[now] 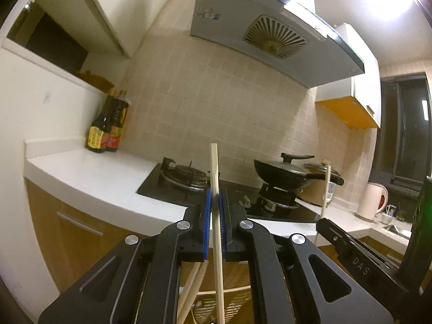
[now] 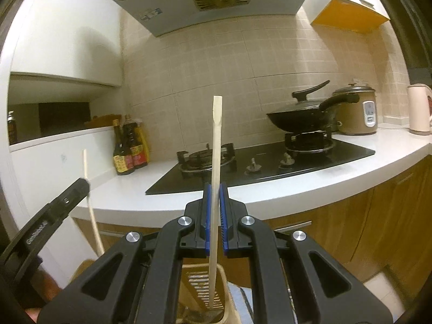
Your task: Organize utensils
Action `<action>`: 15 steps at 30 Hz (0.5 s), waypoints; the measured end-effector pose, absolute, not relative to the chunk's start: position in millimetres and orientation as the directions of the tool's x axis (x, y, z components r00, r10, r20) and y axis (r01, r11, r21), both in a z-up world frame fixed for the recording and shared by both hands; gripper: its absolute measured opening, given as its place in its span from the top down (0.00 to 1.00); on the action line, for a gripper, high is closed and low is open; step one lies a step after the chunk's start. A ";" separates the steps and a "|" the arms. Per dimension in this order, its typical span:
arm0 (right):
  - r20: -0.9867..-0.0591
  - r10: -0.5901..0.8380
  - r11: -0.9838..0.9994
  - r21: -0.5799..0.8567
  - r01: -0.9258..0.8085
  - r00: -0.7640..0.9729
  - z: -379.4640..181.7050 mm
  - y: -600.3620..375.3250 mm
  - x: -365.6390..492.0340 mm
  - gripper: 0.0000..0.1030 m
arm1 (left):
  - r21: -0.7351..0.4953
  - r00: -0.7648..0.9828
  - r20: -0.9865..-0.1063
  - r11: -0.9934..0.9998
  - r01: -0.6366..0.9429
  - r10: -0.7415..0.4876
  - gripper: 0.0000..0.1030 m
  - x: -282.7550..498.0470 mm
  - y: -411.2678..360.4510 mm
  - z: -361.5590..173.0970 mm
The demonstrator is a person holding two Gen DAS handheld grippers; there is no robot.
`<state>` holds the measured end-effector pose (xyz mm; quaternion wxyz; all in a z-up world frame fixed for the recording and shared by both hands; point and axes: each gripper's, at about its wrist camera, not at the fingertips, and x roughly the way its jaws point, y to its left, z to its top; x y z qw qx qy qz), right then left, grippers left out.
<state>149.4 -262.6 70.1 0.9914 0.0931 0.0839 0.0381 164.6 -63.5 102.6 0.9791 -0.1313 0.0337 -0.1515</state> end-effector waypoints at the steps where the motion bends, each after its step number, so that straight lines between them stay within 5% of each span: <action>1: -0.153 0.091 0.980 0.189 -0.062 0.984 69.4 -262.4 146.7 0.95 | -0.256 0.952 -0.024 0.923 0.288 -0.304 0.96 163.4 -64.7 101.9; 6: -0.171 0.120 0.975 0.204 -0.084 0.978 63.4 -266.8 134.1 0.94 | -0.269 0.947 -0.028 0.915 0.300 -0.319 0.93 158.9 -59.8 98.7; 7: -0.177 0.125 0.974 0.207 -0.087 0.976 63.5 -267.4 133.0 0.92 | -0.274 0.943 -0.031 0.910 0.310 -0.330 0.82 157.4 -57.6 98.4; 8: -0.187 0.129 0.973 0.211 -0.088 0.974 63.6 -269.3 130.5 0.83 | -0.281 0.937 -0.036 0.903 0.325 -0.348 0.72 155.4 -54.3 98.7; 11: -0.189 0.138 0.971 0.221 -0.095 0.972 65.1 -274.5 118.2 0.51 | -0.284 0.934 -0.041 0.900 0.330 -0.355 0.66 148.6 -46.5 98.6; 15: -0.193 0.143 0.969 0.229 -0.097 0.971 65.7 -281.1 94.6 0.51 | -0.322 0.924 -0.055 0.883 0.342 -0.378 0.54 138.1 -28.9 99.7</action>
